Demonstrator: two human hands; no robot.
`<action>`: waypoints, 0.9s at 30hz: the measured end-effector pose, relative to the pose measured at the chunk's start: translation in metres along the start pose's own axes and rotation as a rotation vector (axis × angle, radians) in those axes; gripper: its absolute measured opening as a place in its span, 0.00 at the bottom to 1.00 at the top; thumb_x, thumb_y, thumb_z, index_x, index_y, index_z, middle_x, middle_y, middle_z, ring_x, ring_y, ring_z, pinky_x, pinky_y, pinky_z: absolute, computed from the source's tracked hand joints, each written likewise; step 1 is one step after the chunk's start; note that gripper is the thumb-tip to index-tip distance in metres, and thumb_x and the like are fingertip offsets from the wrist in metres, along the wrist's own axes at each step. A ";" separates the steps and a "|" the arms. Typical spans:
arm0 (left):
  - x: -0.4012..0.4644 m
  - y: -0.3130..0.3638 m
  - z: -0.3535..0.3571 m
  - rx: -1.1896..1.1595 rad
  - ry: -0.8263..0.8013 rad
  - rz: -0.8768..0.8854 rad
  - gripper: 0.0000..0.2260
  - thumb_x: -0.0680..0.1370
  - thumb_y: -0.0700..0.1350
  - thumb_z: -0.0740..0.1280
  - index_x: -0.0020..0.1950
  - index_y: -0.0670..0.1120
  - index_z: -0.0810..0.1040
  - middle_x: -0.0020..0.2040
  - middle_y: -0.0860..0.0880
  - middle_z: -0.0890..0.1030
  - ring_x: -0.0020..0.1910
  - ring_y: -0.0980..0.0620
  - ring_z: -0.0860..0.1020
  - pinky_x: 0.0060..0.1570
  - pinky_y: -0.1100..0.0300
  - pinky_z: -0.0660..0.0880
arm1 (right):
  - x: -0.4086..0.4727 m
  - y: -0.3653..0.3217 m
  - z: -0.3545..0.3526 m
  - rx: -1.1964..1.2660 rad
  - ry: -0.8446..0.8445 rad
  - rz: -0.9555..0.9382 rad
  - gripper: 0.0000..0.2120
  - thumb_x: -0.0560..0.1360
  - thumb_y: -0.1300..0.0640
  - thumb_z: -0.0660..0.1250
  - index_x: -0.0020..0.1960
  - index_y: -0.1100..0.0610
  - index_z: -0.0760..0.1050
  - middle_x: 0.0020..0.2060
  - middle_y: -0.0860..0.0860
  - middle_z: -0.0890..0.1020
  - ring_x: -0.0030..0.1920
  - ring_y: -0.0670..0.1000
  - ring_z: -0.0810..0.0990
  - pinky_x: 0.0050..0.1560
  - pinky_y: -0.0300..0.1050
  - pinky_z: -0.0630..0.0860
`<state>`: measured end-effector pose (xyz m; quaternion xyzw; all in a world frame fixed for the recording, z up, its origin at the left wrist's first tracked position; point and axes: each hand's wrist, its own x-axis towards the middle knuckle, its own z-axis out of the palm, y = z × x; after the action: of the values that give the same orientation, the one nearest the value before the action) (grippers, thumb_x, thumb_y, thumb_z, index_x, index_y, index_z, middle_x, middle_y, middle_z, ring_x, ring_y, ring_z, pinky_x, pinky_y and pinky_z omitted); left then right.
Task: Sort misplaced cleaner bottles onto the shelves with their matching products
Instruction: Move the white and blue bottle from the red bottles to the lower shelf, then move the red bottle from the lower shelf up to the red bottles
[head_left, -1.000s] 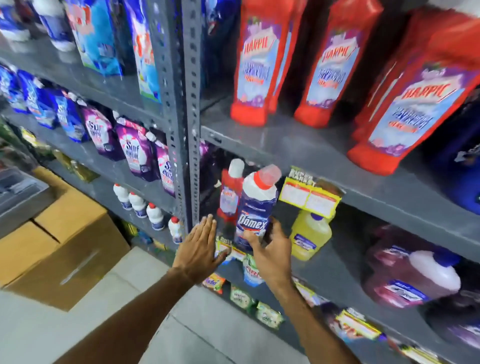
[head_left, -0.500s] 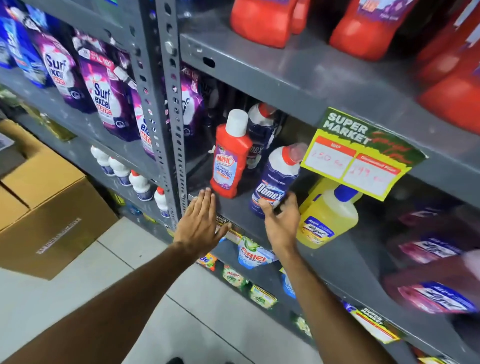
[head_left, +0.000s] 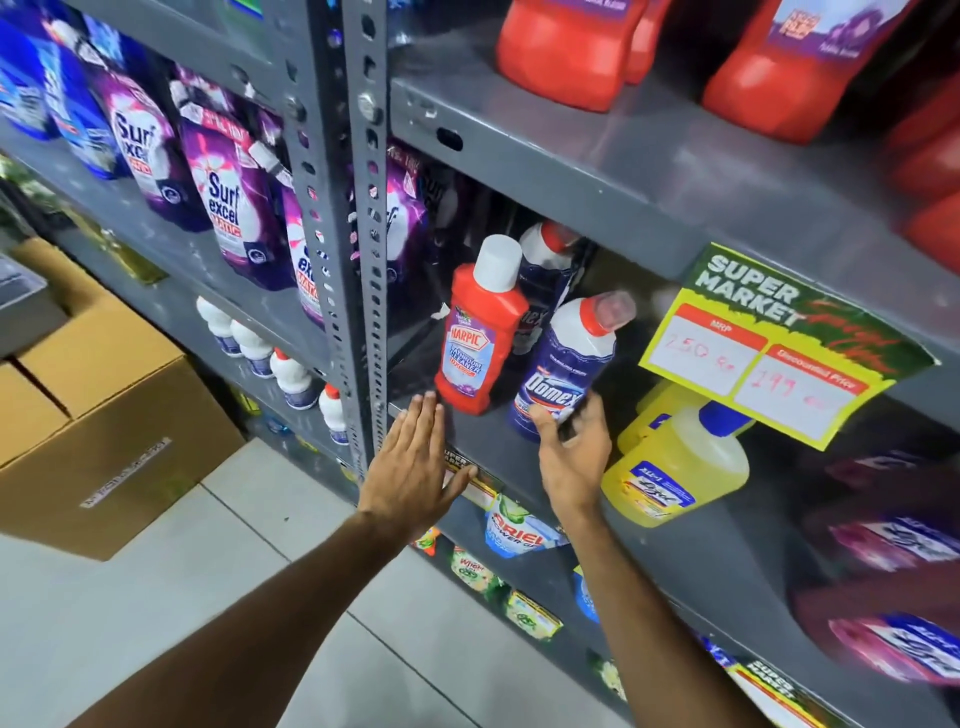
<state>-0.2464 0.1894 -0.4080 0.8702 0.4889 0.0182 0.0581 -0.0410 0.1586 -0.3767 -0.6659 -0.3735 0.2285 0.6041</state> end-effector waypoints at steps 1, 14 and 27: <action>0.000 0.000 0.000 -0.006 0.006 0.001 0.41 0.80 0.70 0.32 0.80 0.39 0.33 0.85 0.38 0.41 0.85 0.42 0.40 0.84 0.46 0.46 | 0.004 0.000 0.000 -0.010 0.012 -0.002 0.23 0.73 0.52 0.79 0.64 0.38 0.75 0.57 0.43 0.87 0.57 0.48 0.87 0.57 0.54 0.85; 0.002 -0.002 0.010 0.008 0.030 -0.002 0.41 0.83 0.70 0.39 0.80 0.39 0.34 0.85 0.37 0.42 0.84 0.41 0.41 0.84 0.46 0.48 | 0.031 0.000 -0.003 -0.034 -0.004 0.022 0.31 0.78 0.56 0.76 0.76 0.59 0.68 0.68 0.57 0.81 0.68 0.54 0.82 0.62 0.54 0.84; 0.000 -0.002 0.003 0.011 -0.009 0.009 0.43 0.80 0.69 0.32 0.83 0.38 0.37 0.85 0.37 0.41 0.84 0.41 0.39 0.84 0.45 0.46 | -0.033 -0.054 0.068 -0.093 -0.057 -0.018 0.32 0.75 0.49 0.79 0.74 0.55 0.71 0.66 0.51 0.79 0.65 0.42 0.80 0.59 0.31 0.77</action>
<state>-0.2472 0.1904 -0.4107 0.8727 0.4850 0.0118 0.0553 -0.1248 0.1756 -0.3397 -0.6833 -0.4067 0.2244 0.5634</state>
